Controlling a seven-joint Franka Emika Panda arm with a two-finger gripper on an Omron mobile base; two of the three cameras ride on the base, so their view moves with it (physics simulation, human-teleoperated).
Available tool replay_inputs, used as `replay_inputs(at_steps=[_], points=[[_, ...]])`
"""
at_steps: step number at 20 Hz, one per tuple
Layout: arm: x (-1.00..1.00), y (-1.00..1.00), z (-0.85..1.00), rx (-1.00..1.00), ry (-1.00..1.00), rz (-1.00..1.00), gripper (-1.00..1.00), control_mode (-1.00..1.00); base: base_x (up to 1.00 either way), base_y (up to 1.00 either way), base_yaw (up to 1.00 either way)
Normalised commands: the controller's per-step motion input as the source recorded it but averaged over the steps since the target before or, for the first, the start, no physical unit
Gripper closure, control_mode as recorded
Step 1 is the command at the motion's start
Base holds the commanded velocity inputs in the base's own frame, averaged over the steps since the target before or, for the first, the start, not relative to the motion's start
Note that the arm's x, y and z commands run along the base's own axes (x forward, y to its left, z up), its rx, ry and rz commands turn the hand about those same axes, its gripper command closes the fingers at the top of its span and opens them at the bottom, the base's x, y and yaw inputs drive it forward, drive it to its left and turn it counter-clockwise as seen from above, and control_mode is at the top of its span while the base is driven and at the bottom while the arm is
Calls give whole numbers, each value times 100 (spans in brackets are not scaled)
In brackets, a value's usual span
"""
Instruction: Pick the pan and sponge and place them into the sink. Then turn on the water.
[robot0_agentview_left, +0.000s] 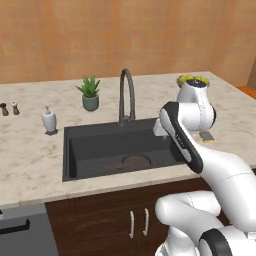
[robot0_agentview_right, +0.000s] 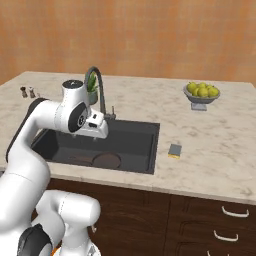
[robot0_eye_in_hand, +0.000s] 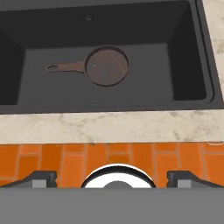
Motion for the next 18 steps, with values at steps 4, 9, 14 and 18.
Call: replay_inputs(at_steps=[4,9,14,18], points=[[0,0,0,0,0,0,-100,100,40,-41,0],[0,0,0,0,0,0,-100,100,54,-1,-3],[0,0,0,0,0,0,-100,100,50,0,-3],[0,0,0,0,0,0,-100,100,12,-2,-3]])
